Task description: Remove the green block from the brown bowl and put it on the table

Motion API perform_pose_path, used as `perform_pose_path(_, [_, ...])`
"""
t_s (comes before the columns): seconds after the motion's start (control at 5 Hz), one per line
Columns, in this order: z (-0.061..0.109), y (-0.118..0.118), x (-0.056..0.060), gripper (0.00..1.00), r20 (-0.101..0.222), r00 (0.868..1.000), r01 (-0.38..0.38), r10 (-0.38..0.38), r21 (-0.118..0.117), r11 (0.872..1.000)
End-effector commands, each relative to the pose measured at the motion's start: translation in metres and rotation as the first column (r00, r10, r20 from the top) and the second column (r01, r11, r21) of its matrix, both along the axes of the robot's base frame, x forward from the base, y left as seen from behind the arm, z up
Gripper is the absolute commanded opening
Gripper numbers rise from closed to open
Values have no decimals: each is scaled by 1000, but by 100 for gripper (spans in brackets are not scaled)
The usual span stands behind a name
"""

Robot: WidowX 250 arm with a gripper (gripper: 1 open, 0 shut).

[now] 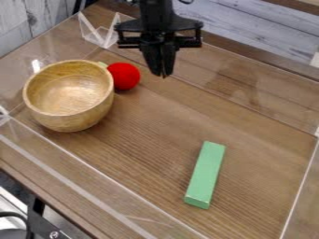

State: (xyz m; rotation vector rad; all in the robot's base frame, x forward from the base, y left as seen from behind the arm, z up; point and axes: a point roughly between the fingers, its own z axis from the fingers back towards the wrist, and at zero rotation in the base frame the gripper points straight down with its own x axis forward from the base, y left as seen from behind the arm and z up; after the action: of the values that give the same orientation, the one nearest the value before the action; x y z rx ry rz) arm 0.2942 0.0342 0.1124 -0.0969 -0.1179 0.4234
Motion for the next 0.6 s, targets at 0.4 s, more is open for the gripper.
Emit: perform_pose_path(0.4, [-8, -10, 47, 0, 29, 999, -35, 33, 57, 998])
